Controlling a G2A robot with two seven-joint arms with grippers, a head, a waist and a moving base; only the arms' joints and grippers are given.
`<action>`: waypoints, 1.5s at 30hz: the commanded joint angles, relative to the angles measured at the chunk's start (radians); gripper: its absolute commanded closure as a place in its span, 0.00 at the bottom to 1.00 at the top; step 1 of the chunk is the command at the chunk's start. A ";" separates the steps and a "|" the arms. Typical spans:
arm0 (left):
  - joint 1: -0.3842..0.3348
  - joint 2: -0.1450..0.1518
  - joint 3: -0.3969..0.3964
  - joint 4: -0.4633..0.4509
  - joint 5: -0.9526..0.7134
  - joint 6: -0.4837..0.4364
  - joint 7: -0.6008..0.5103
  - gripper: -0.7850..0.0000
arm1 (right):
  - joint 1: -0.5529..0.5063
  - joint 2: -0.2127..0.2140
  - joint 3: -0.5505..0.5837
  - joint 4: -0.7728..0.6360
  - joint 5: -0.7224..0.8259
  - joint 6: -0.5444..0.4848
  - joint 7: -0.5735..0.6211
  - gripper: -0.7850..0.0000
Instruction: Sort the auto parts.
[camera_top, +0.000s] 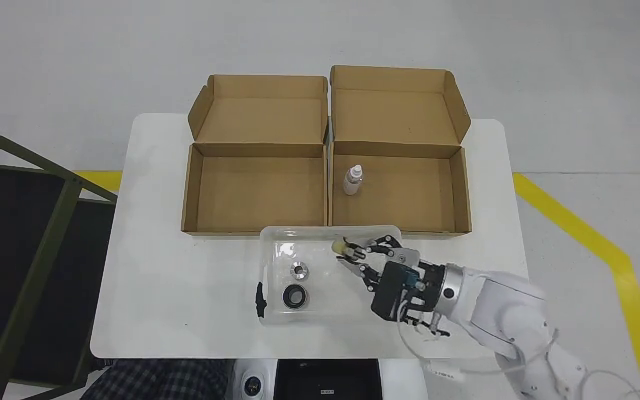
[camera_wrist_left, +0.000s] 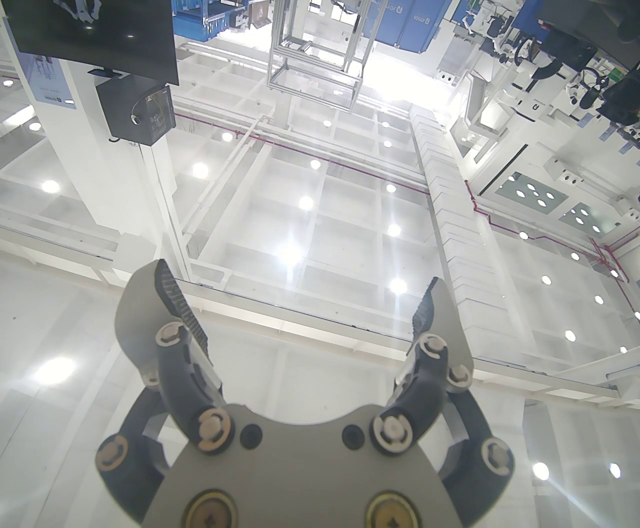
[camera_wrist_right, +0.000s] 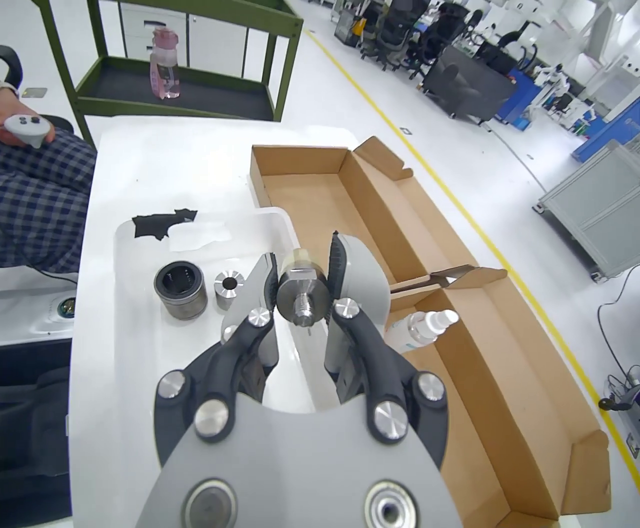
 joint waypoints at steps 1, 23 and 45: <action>0.000 0.000 0.000 0.000 0.000 0.000 0.000 0.00 | -0.011 0.001 0.016 0.000 0.003 0.010 -0.051 1.00; 0.000 0.000 0.000 0.000 0.000 0.000 0.000 0.00 | 0.003 0.006 0.067 0.002 0.057 0.018 -0.188 1.00; 0.000 0.000 0.000 0.000 0.000 0.000 0.000 0.00 | 0.023 0.006 0.059 0.111 0.062 0.041 -0.112 1.00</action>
